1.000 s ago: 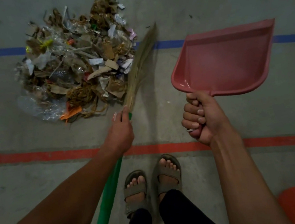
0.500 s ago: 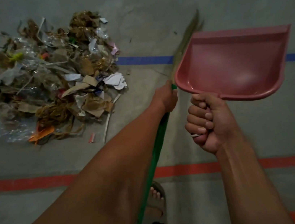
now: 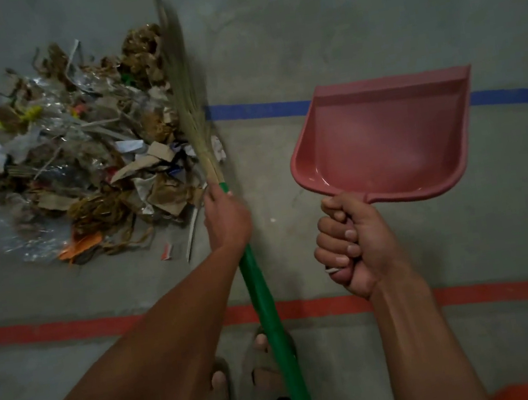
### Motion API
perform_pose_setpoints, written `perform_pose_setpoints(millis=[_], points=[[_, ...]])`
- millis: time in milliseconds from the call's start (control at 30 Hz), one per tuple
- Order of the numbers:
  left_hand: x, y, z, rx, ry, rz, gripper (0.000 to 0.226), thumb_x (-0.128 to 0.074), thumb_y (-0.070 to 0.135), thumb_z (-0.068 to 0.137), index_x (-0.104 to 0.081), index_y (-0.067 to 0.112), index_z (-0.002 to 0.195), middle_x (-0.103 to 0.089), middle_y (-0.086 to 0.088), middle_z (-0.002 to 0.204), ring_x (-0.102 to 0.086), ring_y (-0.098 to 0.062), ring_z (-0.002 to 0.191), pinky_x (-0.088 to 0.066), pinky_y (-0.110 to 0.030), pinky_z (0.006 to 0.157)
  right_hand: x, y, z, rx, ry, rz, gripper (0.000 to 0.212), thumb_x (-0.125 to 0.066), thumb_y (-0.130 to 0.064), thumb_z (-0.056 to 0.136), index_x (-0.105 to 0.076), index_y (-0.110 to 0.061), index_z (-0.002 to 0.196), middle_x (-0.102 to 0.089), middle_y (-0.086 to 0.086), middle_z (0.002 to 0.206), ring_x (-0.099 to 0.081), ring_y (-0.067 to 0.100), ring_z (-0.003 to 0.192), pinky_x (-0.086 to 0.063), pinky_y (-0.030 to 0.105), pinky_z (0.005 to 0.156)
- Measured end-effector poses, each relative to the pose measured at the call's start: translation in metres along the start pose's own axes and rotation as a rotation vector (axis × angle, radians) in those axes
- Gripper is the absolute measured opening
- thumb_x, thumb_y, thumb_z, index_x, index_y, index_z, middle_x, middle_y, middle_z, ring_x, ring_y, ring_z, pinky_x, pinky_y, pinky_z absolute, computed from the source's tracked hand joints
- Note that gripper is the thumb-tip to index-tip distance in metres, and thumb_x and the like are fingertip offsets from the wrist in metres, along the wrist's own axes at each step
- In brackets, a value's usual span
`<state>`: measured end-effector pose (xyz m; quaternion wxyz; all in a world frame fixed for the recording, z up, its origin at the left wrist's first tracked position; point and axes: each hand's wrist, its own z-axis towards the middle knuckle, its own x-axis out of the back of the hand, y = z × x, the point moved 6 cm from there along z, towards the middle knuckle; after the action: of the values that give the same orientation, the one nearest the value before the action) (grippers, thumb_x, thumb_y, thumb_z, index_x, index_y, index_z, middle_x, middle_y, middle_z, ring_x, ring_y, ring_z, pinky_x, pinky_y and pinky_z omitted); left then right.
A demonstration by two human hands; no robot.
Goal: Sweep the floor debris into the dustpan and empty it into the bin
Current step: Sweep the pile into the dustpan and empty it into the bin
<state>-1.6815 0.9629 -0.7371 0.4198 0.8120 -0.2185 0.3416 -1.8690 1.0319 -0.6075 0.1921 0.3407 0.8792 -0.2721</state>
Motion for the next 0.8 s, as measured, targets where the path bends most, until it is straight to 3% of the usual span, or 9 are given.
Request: perform_pose_setpoints(millis=[233,467,600,800], points=[[0.025,-0.007,-0.04,-0.162,0.023,-0.006,0.059,-0.037,0.026,0.11,-0.016,0.015,0.164,-0.035,-0.013,0.158,-0.047,-0.034,0.132,-0.042,-0.042,0.102,-0.01,0.03,-0.003,-0.036,-0.001,-0.021,0.035,-0.048,-0.017,0.097,-0.037,-0.022,0.065,-0.019,-0.009,0.043,-0.014,0.004,0.03,-0.018,0.016,0.031],[0.014,-0.048,-0.049,-0.23,-0.255,0.258,0.055,-0.04,0.025,0.107,-0.024,0.017,0.158,-0.045,-0.017,0.142,-0.055,-0.04,0.117,-0.047,-0.048,0.093,-0.02,0.068,-0.01,-0.082,0.002,-0.059,0.035,-0.049,-0.017,0.097,-0.038,-0.022,0.065,-0.02,-0.009,0.043,-0.016,0.004,0.03,-0.019,0.016,0.031],[0.054,-0.091,-0.04,-0.177,-0.197,0.293,0.059,-0.043,0.02,0.105,-0.02,0.012,0.159,-0.042,-0.02,0.144,-0.053,-0.041,0.118,-0.049,-0.052,0.092,-0.036,0.096,-0.012,-0.138,-0.016,-0.083,0.034,-0.05,-0.017,0.096,-0.037,-0.022,0.065,-0.02,-0.009,0.043,-0.016,0.004,0.03,-0.019,0.016,0.031],[0.131,-0.125,-0.042,-0.288,-0.114,0.242,0.062,-0.044,0.025,0.107,-0.018,0.016,0.162,-0.042,-0.014,0.148,-0.058,-0.034,0.11,-0.054,-0.046,0.086,-0.063,0.142,-0.014,-0.241,-0.041,-0.154,0.032,-0.051,-0.015,0.095,-0.038,-0.021,0.066,-0.021,-0.008,0.043,-0.017,0.004,0.029,-0.02,0.014,0.031]])
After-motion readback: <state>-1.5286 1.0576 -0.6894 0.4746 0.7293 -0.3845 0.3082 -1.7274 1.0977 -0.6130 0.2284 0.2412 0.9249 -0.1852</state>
